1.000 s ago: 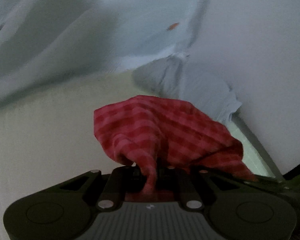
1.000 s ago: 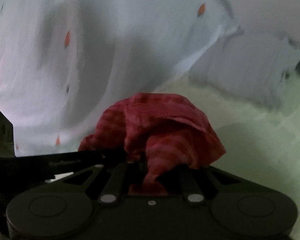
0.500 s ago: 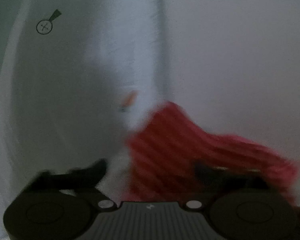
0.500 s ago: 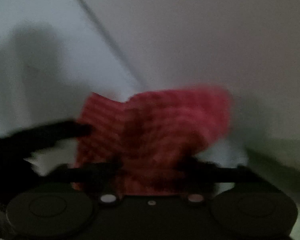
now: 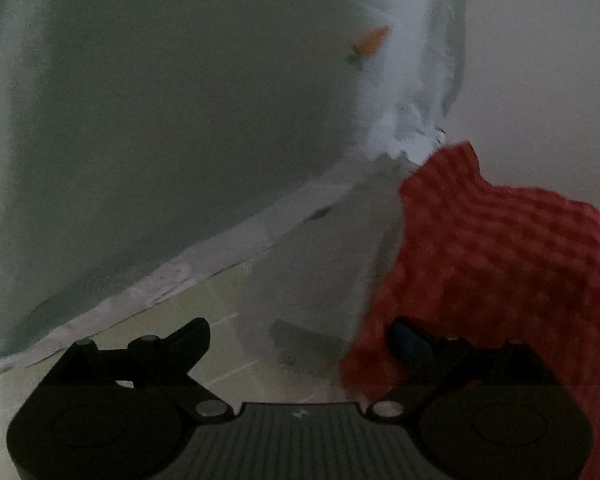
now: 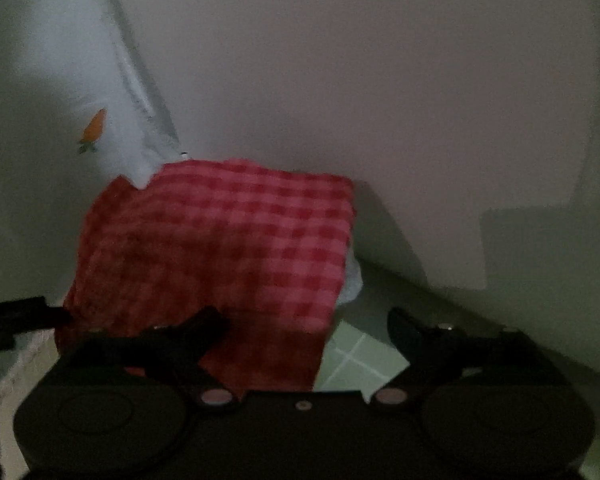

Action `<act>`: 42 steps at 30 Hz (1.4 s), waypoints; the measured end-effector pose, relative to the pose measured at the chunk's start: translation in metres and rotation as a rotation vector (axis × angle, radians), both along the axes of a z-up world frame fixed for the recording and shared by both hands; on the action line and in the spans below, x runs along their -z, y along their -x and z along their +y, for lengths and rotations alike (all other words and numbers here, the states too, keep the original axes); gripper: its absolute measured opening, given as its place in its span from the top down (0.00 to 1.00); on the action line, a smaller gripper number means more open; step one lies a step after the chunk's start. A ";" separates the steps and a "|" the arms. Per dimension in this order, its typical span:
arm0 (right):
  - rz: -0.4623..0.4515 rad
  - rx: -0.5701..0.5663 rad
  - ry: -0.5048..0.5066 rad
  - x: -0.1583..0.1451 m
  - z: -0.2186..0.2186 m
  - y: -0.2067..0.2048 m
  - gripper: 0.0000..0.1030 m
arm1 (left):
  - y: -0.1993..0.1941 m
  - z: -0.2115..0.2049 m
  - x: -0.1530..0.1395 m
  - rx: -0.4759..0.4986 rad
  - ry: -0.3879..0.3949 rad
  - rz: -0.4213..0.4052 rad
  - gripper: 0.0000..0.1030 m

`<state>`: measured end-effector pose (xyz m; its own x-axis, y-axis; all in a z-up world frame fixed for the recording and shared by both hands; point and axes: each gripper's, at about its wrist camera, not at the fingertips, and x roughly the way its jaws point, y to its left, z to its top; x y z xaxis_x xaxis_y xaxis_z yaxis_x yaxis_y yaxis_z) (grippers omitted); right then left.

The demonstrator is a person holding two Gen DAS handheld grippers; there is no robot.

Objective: Fold clothes
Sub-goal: 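Carry the folded shorts with both grippers onto the grey pillow, then open both grippers and withdraw from the shorts on the pillow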

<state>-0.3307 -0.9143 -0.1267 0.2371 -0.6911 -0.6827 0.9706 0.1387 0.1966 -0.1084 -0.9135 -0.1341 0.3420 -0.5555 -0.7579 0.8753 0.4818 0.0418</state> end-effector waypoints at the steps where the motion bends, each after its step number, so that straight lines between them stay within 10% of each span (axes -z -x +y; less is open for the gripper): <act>1: 0.028 -0.020 0.024 -0.004 0.005 -0.002 0.01 | 0.000 0.007 -0.007 -0.014 0.020 -0.006 0.07; 9: 0.005 -0.080 0.166 -0.054 0.068 0.003 0.01 | 0.042 0.112 -0.080 0.019 0.243 -0.020 0.00; 15: 0.020 -0.120 0.228 -0.086 0.145 0.011 0.01 | 0.085 0.201 -0.118 0.039 0.258 -0.047 0.00; 26: 0.060 -0.209 0.231 -0.102 0.283 0.046 0.01 | 0.126 0.353 -0.117 0.058 0.255 -0.009 0.00; 42: 0.082 -0.211 0.253 -0.112 0.406 0.073 0.00 | 0.148 0.463 -0.124 0.091 0.284 -0.047 0.00</act>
